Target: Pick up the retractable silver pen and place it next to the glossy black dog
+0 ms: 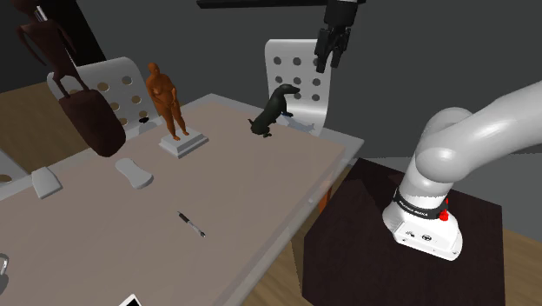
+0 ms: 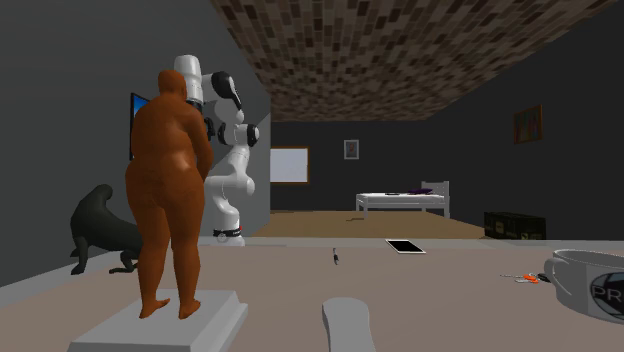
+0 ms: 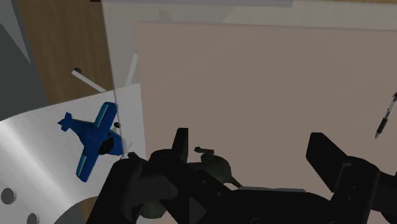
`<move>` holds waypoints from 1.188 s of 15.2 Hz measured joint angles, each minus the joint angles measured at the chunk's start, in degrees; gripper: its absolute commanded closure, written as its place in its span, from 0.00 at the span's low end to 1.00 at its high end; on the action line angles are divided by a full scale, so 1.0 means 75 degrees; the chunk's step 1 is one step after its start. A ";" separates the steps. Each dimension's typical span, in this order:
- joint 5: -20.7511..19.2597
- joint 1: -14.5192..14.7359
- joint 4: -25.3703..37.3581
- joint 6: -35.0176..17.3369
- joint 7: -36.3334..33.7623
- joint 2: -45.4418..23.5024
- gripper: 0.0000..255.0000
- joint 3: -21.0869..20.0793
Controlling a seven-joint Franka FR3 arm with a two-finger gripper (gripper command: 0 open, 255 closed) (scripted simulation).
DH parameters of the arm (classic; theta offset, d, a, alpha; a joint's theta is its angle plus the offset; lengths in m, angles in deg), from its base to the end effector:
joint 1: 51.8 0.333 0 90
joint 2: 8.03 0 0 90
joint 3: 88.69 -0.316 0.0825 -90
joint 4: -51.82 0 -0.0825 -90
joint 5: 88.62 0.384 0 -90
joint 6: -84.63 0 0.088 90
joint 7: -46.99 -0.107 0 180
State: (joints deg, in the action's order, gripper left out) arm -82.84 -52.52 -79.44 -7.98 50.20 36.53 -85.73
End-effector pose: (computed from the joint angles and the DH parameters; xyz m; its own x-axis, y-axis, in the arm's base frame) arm 0.3140 -0.0157 0.6236 0.9940 -0.0019 0.1093 0.0125 -0.9914 -0.1306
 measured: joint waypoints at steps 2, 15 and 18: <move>0.0035 0.0020 -0.0024 -0.0053 -0.0063 -0.0031 0.00 -0.0064; 0.0897 0.0599 -0.0413 -0.1887 -0.1919 -0.1443 0.00 -0.2004; 0.0968 0.0674 -0.0254 -0.2369 -0.2354 -0.2075 0.00 -0.2453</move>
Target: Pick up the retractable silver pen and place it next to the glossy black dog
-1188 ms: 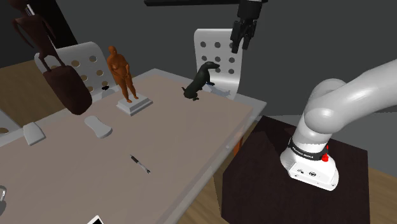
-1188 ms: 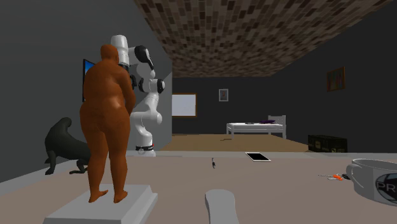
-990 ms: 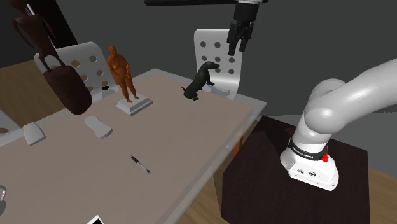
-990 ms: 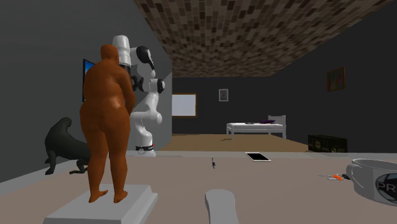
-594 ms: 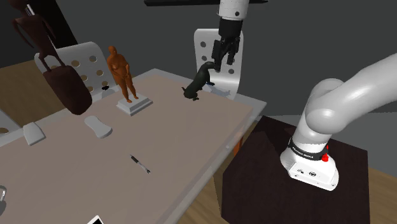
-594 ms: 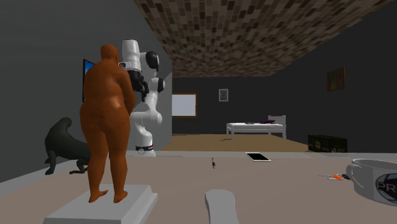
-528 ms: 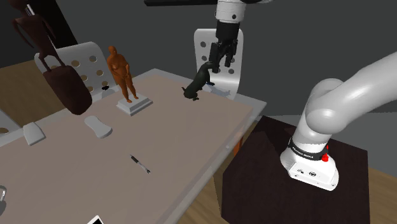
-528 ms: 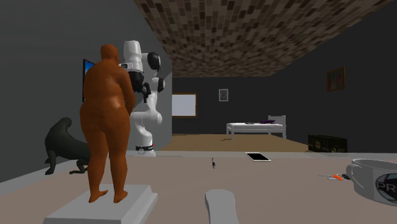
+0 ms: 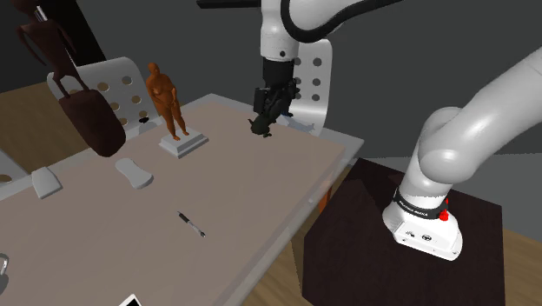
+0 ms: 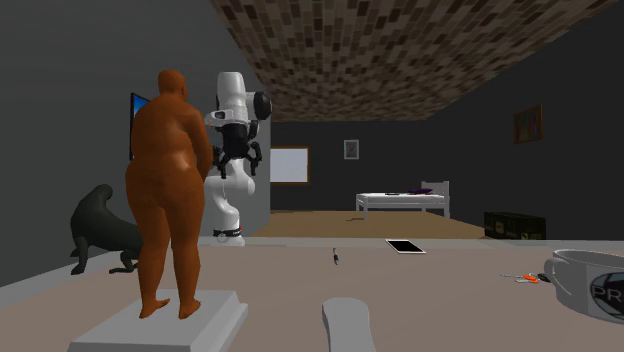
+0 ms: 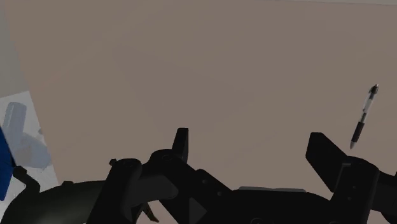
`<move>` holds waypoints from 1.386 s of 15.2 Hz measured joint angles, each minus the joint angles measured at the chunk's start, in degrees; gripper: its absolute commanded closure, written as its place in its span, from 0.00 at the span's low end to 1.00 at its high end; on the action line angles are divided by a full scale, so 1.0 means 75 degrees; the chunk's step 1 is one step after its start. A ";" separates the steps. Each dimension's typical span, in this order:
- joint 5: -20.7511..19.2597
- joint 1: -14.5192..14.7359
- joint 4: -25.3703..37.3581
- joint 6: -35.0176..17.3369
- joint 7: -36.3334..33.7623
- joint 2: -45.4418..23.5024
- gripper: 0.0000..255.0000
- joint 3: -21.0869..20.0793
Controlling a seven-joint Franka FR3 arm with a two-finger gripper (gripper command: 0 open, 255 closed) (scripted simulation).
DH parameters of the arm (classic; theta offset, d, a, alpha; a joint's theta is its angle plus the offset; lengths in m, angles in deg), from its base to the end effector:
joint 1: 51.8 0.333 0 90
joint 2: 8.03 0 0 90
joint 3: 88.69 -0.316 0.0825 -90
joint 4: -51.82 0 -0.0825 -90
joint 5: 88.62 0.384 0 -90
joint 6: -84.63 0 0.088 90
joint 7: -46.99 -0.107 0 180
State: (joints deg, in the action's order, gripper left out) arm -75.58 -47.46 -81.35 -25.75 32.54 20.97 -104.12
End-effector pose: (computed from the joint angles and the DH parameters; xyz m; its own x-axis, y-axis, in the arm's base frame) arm 0.3813 0.1668 0.5302 0.9977 -0.0065 0.0681 0.0011 -0.9938 -0.1109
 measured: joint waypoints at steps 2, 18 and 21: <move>0.0005 0.0045 0.0168 -0.0272 -0.0319 -0.0433 0.00 -0.0303; -0.1781 0.0584 0.2481 -0.1873 -0.3479 -0.4732 0.00 -0.2110; -0.2401 0.0921 0.3358 -0.1813 -0.4063 -0.5739 0.00 -0.2108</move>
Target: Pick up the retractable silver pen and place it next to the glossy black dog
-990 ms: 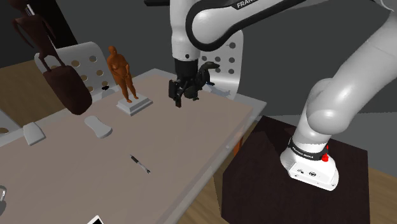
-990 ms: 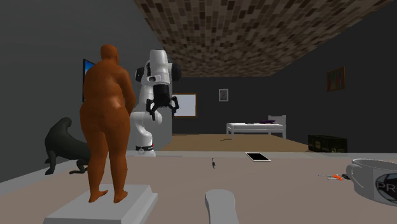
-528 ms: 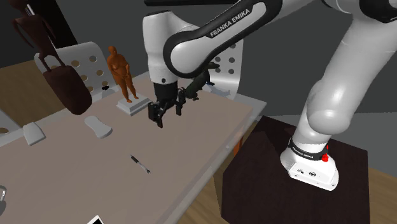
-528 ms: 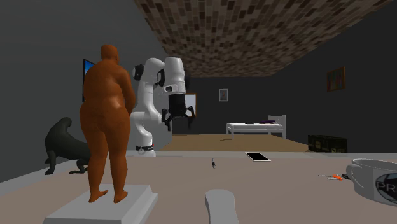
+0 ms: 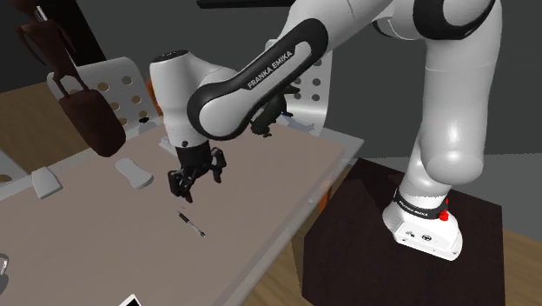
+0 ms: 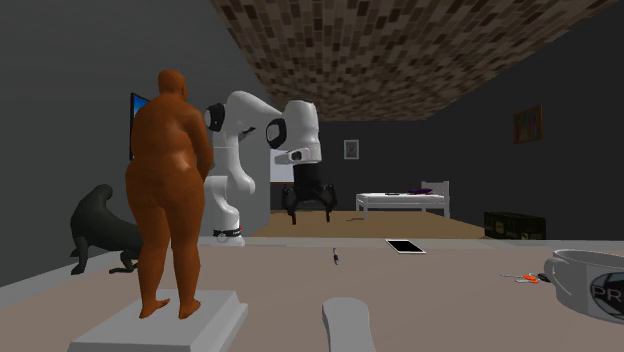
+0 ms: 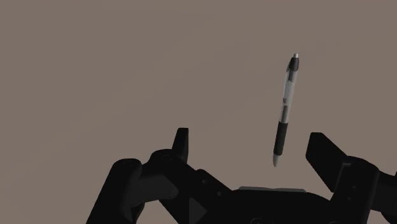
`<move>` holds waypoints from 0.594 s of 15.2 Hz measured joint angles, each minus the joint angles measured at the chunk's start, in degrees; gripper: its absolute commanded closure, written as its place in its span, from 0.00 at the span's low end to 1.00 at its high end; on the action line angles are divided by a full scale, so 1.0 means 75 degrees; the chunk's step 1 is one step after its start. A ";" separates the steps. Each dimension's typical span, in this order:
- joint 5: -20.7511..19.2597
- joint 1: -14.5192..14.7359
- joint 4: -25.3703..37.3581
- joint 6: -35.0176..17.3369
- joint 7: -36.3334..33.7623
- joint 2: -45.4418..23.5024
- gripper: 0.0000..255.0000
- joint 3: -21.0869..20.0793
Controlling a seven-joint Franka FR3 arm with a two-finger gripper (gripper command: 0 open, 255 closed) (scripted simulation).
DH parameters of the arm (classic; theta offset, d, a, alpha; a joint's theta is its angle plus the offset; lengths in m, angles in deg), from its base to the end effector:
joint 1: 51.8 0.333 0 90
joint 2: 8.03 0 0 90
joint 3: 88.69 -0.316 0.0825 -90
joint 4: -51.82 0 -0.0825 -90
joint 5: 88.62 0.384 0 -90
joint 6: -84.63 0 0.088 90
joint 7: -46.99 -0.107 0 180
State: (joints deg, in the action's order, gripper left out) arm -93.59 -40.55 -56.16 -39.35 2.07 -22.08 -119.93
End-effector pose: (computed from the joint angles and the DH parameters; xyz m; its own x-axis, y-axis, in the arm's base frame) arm 0.4677 0.4006 0.4022 0.9998 -0.0148 0.0150 -0.0135 -0.9961 -0.0871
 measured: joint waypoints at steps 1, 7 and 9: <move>-0.0203 0.0160 0.0252 -0.0021 -0.0212 -0.0338 0.00 0.0019; -0.0925 0.0895 0.1498 0.0050 -0.0913 -0.1755 0.00 0.0218; -0.0996 0.0961 0.1479 -0.0079 -0.0987 -0.1876 0.00 0.0250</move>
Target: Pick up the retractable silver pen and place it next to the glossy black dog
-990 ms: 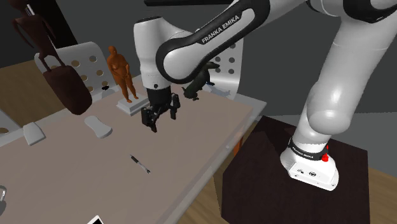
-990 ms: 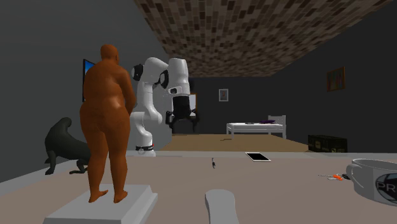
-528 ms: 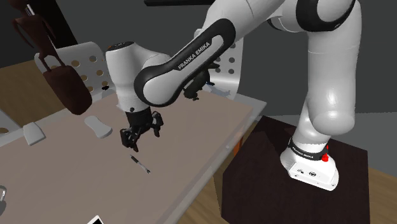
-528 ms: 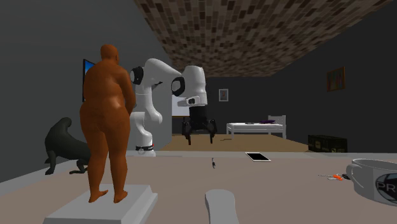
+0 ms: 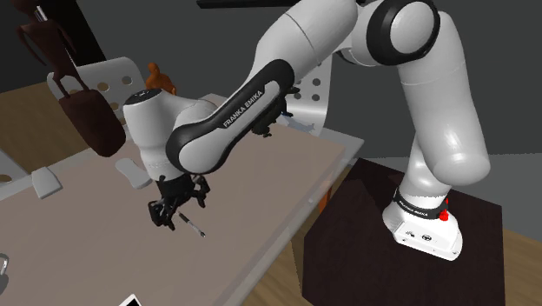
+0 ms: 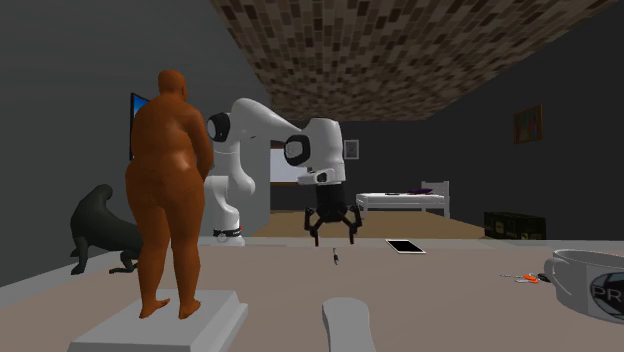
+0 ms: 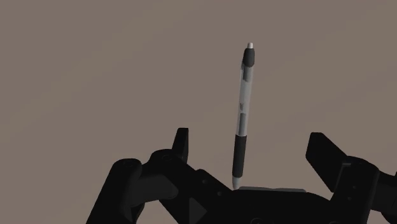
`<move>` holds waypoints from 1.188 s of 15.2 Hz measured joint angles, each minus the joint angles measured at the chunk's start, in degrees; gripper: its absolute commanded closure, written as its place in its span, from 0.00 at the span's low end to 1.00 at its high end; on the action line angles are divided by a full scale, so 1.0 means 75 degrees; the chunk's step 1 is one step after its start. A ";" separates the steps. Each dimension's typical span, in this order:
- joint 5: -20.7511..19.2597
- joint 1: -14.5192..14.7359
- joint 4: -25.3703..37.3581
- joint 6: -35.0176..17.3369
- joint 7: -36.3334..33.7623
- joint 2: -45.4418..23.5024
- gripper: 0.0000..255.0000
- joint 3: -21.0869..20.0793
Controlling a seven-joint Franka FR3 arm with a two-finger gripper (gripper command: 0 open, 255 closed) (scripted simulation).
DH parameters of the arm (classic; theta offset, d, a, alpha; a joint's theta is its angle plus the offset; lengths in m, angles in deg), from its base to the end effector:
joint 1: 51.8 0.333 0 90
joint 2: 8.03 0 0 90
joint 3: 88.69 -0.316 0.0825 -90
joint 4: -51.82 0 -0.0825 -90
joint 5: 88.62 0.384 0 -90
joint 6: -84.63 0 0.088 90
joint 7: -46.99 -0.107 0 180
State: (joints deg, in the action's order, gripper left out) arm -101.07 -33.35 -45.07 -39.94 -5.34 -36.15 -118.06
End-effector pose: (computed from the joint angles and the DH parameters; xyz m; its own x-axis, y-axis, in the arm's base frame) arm 0.4844 0.4650 0.3477 0.9998 -0.0180 0.0010 -0.0178 -0.9967 -0.0791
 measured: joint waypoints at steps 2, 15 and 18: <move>-0.0070 0.0044 -0.0033 -0.0148 -0.0048 -0.0126 0.00 0.0041; -0.0160 0.0034 -0.0082 -0.0109 -0.0080 -0.0207 1.00 0.0123; -0.0136 0.0028 -0.0104 -0.0297 -0.0039 -0.0227 1.00 0.0098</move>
State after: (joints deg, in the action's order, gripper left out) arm -102.08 -33.14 -45.85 -42.16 -5.63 -37.86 -117.32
